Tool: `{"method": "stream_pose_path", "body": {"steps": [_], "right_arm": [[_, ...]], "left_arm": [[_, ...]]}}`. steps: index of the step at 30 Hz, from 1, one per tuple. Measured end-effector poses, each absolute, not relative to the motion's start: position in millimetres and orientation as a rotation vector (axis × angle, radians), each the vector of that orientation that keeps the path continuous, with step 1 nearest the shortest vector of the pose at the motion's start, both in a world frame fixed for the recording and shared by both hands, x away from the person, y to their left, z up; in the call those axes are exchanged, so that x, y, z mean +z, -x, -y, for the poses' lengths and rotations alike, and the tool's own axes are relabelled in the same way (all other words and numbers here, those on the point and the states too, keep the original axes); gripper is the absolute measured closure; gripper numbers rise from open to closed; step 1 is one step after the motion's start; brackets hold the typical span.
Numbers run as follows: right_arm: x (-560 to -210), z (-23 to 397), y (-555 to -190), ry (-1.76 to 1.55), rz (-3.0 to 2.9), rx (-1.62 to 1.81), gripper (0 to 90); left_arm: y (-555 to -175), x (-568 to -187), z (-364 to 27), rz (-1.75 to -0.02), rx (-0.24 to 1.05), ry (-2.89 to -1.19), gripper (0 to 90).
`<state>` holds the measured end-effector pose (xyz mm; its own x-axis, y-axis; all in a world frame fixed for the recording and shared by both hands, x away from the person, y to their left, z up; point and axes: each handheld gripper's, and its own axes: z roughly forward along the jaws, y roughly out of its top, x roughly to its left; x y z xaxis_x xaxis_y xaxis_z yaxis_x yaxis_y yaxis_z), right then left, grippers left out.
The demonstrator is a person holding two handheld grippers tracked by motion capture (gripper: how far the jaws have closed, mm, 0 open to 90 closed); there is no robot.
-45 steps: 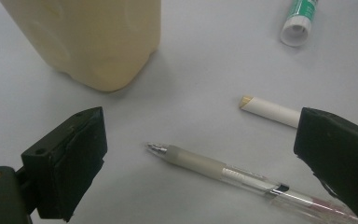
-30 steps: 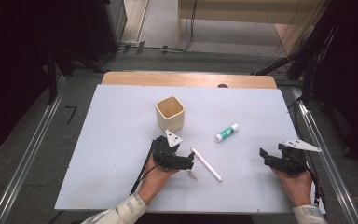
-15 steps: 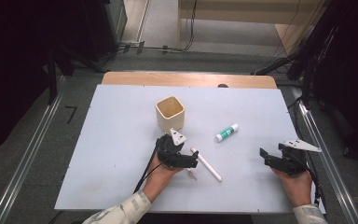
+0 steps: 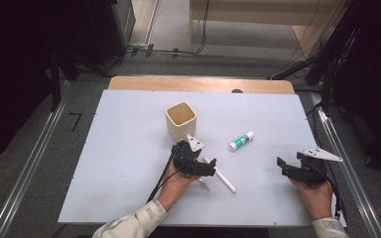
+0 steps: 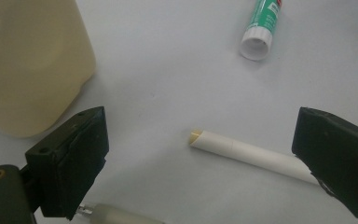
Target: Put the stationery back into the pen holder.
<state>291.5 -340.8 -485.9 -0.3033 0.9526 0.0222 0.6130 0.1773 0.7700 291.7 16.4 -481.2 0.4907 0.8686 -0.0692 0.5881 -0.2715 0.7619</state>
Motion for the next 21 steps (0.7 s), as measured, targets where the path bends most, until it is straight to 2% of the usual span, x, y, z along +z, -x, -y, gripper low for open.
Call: {"method": "stream_pose_path", "body": {"steps": [21], "right_arm": [[-485, 341, -292, -1.475, -1.990, 0.965, 17.2]], "left_arm": [[-311, -475, 15, -1.160, 0.463, -1.992, 5.0]]}}
